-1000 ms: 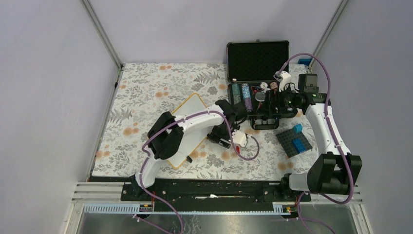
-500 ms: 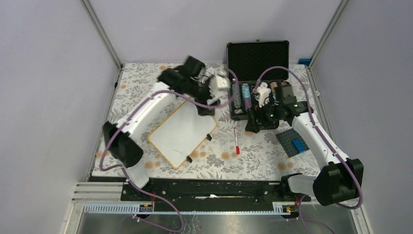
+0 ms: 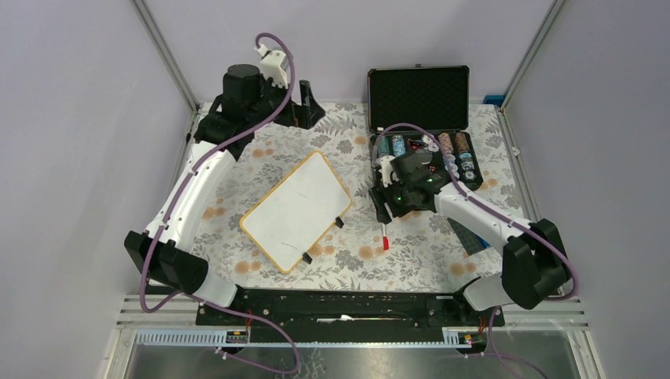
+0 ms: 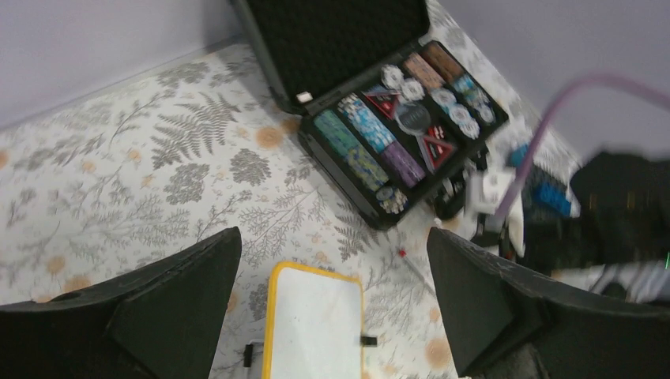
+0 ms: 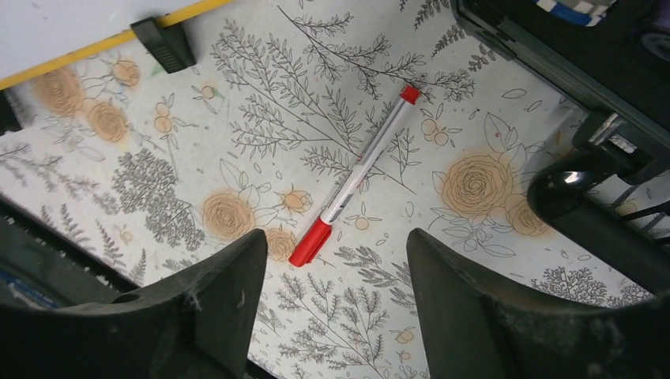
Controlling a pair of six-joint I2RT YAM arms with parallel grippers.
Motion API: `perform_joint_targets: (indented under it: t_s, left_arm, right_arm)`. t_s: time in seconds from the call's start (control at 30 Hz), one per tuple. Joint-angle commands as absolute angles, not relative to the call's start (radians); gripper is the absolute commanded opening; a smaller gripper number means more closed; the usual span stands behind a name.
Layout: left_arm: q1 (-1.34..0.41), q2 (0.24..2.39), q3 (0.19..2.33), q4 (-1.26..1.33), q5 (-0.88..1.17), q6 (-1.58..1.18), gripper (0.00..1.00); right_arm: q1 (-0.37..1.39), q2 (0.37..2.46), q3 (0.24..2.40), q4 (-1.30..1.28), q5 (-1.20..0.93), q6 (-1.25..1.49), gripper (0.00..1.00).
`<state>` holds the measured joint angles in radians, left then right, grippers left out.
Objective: Write a sentence on the whiteboard
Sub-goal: Pick up the whiteboard marker from the center of the board.
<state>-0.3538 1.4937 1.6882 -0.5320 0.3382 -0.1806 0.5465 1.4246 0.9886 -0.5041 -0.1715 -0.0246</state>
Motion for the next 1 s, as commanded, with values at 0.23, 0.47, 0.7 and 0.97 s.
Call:
perform_joint_targets:
  t_s: [0.23, 0.47, 0.7, 0.97]
  left_arm:
    - [-0.319, 1.426, 1.656, -0.458, -0.040, -0.421, 0.99]
    - [-0.319, 1.422, 1.639, -0.457, -0.058, -0.429, 0.99]
    - [-0.319, 1.432, 1.640, -0.455, -0.099, -0.436, 0.99]
    - [-0.319, 1.449, 1.626, -0.447, -0.095, -0.443, 0.99]
  right_arm:
    - [0.594, 1.592, 1.046, -0.439, -0.052, 0.156, 0.59]
    - [0.594, 1.662, 1.079, -0.416, -0.049, 0.182, 0.51]
    - [0.598, 1.744, 1.093, -0.427, -0.017, 0.200, 0.45]
    - [0.600, 1.810, 1.082, -0.432, 0.041, 0.226, 0.33]
